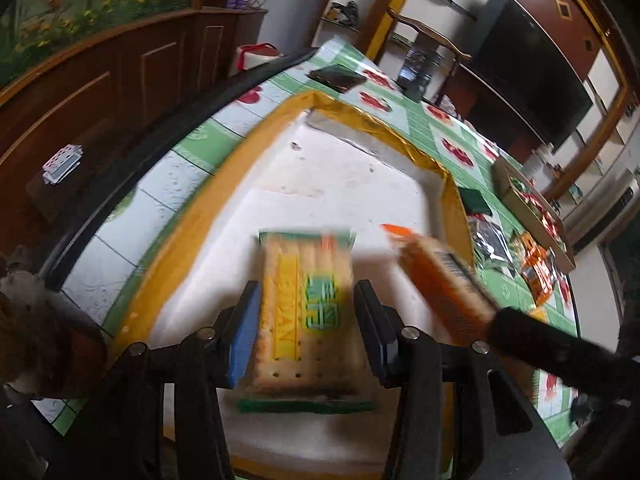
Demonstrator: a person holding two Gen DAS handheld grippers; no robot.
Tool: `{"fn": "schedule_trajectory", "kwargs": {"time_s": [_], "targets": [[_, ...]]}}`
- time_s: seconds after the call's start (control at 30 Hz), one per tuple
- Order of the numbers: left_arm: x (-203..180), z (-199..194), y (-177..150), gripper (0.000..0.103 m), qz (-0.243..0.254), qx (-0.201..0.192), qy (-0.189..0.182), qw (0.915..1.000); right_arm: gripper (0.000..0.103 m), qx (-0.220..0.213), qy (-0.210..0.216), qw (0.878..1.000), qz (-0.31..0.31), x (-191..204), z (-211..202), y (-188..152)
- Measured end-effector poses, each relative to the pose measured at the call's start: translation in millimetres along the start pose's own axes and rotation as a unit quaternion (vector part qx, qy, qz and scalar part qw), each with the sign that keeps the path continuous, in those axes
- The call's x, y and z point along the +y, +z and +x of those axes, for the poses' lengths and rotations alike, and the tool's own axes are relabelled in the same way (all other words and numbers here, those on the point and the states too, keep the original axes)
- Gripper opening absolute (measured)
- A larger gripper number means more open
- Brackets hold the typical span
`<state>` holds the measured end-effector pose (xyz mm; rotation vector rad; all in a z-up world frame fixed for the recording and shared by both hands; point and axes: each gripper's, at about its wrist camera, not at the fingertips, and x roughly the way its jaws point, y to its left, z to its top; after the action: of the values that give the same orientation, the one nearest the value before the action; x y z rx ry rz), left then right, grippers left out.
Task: Organize snacks
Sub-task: 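Carry both cracker packs to the white tray and release them there, then grasp a WEIDAN cracker pack with the right tool while the left tool grasps the silver foil bag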
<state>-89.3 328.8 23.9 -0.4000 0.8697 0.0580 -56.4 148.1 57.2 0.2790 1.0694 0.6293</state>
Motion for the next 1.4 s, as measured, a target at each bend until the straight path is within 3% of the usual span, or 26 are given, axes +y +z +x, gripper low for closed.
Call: {"fn": "schedule_trajectory", "kwargs": {"time_s": [0.27, 0.73, 0.87, 1.0, 1.17, 1.4], "targets": [[3.6, -8.0, 3.5, 0.053, -0.016, -0.012, -0.022, 0.9996, 0.055, 0.022, 0.006, 1.0, 0.007, -3.3, 27.9, -4.2], [-16.8, -23.9, 2.3, 0.057, -0.004, -0.023, -0.039, 0.999, 0.056, -0.002, -0.01, 1.0, 0.023, -27.6, 8.2, -7.0], [-34.8, -29.4, -1.5, 0.062, 0.026, -0.018, -0.045, 0.9985, 0.058, -0.022, 0.015, 0.999, 0.034, -37.9, -13.0, -9.3], [-61.7, -30.3, -10.1, 0.063, 0.069, -0.006, -0.057, 0.996, 0.062, -0.06, 0.003, 0.998, 0.027, -57.9, -48.7, -16.1], [-94.9, -26.8, -20.0, 0.063, 0.111, 0.012, -0.077, 0.9908, 0.065, -0.108, -0.039, 0.992, 0.052, -106.6, -101.4, -28.4], [-120.2, -29.8, -28.8, 0.065, 0.125, 0.019, -0.095, 0.9874, 0.067, -0.141, -0.118, 0.976, 0.114, -184.2, -155.3, -43.2]]}}
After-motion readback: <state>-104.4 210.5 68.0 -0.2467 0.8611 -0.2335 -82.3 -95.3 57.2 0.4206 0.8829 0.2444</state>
